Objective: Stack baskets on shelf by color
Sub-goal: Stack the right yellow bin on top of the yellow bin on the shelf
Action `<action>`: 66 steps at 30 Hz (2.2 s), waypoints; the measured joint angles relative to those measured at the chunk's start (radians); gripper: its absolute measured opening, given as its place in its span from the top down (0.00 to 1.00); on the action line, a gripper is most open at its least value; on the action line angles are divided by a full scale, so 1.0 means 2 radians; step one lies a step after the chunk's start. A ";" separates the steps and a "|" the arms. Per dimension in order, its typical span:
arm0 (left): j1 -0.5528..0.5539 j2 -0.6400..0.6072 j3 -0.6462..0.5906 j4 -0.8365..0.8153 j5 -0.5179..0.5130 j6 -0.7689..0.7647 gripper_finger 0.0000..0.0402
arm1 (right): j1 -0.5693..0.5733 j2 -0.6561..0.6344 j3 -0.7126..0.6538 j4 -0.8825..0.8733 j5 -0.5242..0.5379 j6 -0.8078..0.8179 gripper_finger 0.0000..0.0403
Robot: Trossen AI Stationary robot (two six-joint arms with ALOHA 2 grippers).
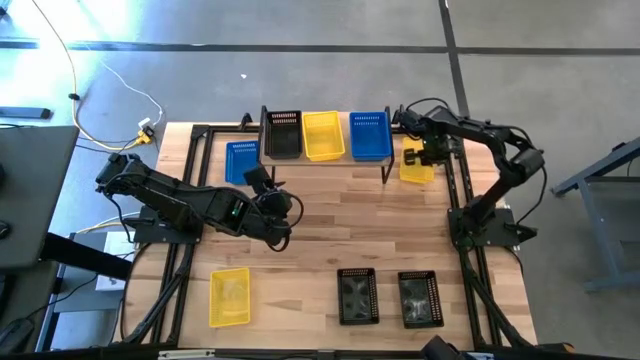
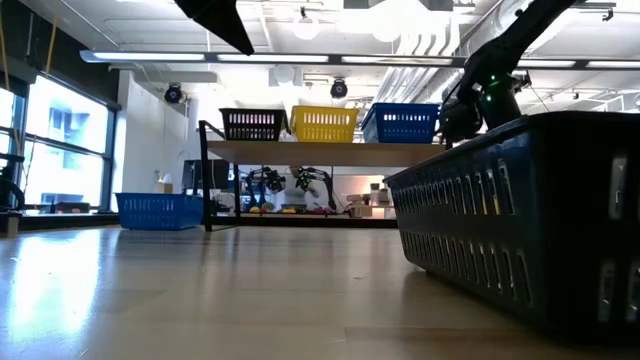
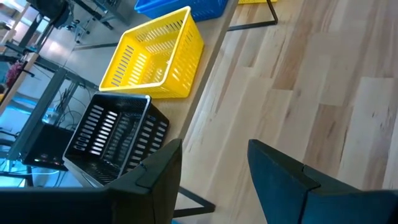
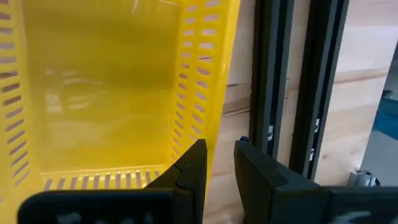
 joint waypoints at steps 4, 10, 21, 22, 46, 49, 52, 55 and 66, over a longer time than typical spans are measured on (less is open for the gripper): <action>0.000 0.000 0.000 0.000 0.000 0.000 0.57 | 0.001 0.021 0.000 0.008 -0.009 -0.007 0.83; 0.000 0.000 0.000 0.000 0.000 0.000 0.57 | -0.002 0.043 0.000 0.014 -0.002 -0.020 0.84; 0.000 0.000 0.000 0.000 0.000 0.003 0.57 | -0.005 0.042 0.000 -0.003 0.003 -0.029 0.95; 0.000 0.000 0.000 0.000 0.000 0.005 0.57 | -0.005 0.042 0.000 -0.003 0.003 -0.033 0.95; 0.000 0.000 0.000 0.002 0.000 0.009 0.57 | -0.005 0.013 0.000 -0.010 -0.029 -0.049 0.93; 0.000 0.000 0.000 0.002 0.000 0.009 0.57 | -0.005 0.013 0.000 -0.011 -0.029 -0.049 0.87; 0.000 0.000 0.000 0.002 0.000 0.009 0.57 | -0.005 0.013 0.000 -0.011 -0.029 -0.044 0.82; 0.000 0.000 0.000 0.002 0.000 0.009 0.57 | -0.005 0.013 0.000 -0.011 -0.026 -0.033 0.80; 0.000 0.000 0.000 0.002 0.000 0.009 0.57 | -0.005 0.013 0.000 0.000 -0.024 -0.030 0.79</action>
